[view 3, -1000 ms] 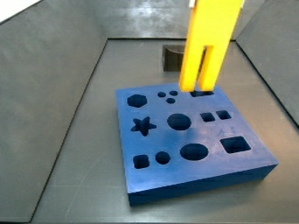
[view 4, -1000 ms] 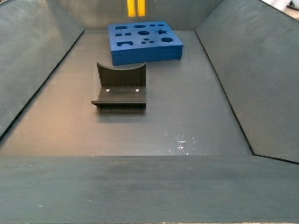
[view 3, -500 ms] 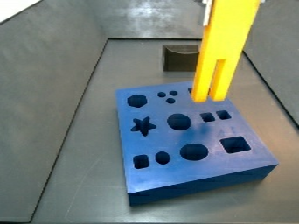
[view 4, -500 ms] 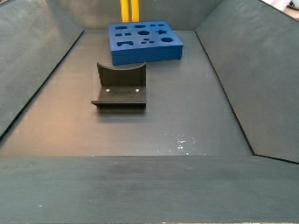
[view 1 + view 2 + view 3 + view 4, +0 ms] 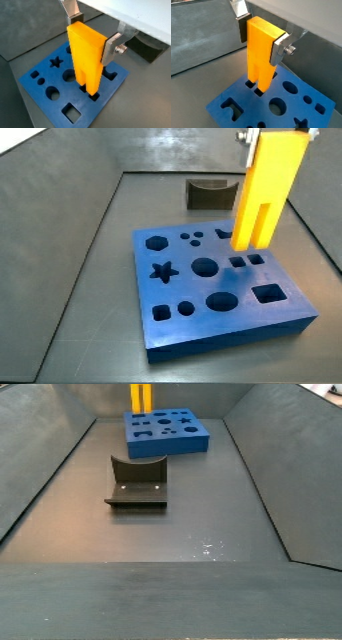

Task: Pick up the double-square object. Move up. Place the double-square object on the fixture. Regrasp the double-square object. Move to above the board. Insert the double-square object.
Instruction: Insert the double-square object.

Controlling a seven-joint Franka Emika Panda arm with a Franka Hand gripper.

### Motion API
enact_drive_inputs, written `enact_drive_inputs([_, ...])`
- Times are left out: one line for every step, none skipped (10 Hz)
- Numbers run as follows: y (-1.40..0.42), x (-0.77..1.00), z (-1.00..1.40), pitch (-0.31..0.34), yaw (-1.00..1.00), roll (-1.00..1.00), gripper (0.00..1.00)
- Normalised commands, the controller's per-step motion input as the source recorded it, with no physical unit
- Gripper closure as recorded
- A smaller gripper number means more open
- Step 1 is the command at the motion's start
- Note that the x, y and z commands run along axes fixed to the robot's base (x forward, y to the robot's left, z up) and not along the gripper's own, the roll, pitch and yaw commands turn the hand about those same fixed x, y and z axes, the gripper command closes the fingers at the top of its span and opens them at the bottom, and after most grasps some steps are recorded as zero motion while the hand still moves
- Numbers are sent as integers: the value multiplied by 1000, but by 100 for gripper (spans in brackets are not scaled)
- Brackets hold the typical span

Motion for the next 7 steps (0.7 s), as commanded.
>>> enact_drive_inputs([26,69,0,7,-3,-6,100])
enact_drive_inputs([34,0,0,0,0,0,100])
enact_drive_inputs([40,200,0,0,0,-10,100])
enact_drive_inputs([149,377,-29,0,0,-54,100])
enact_drive_inputs([97,254,0,0,0,-74,100])
enact_drive_inputs([0,0,-26,0,0,13,100])
enact_drive_inputs([-83,-134,-314,-31,0,33,100])
